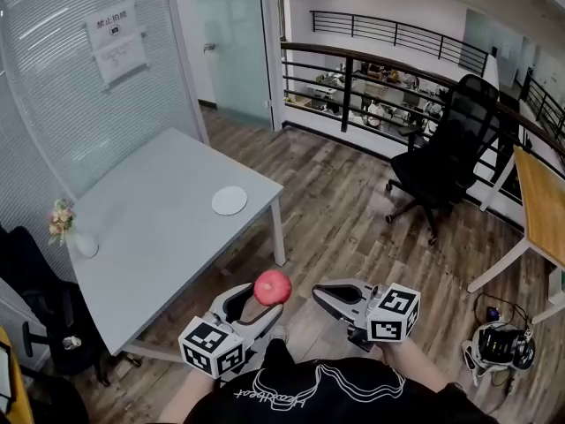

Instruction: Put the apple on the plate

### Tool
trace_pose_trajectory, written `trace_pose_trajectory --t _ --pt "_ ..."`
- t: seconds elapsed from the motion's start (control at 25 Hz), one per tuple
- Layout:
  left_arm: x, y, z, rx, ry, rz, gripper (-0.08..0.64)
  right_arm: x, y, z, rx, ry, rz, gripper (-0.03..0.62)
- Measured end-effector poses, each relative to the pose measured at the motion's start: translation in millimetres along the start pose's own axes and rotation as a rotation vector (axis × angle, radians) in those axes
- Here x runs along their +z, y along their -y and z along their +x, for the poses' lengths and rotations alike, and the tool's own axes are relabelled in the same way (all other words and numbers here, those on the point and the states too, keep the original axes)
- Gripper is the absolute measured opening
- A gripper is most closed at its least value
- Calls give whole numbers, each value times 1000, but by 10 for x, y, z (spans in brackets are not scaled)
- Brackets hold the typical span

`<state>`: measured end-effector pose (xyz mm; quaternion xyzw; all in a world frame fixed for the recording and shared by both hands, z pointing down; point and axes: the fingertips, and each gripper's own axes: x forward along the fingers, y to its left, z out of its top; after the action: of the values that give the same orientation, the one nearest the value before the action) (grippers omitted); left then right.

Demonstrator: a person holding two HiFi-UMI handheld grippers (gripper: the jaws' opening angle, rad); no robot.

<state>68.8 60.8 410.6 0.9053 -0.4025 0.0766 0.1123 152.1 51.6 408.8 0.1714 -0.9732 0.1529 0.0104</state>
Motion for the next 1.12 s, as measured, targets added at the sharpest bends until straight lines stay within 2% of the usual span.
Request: trace_pose_trajectory --t 0.36,0.64,1.12 --pt "303 -1059 415 -35 -15 14 289 323 688 838 -5 0 26 9" --pt "538 -1951 699 -7 -4 17 289 589 1258 1436 -42 -16 31 9" --pt "544 -3060 924 26 1 -10 288 681 1796 2275 -47 -40 55 9"
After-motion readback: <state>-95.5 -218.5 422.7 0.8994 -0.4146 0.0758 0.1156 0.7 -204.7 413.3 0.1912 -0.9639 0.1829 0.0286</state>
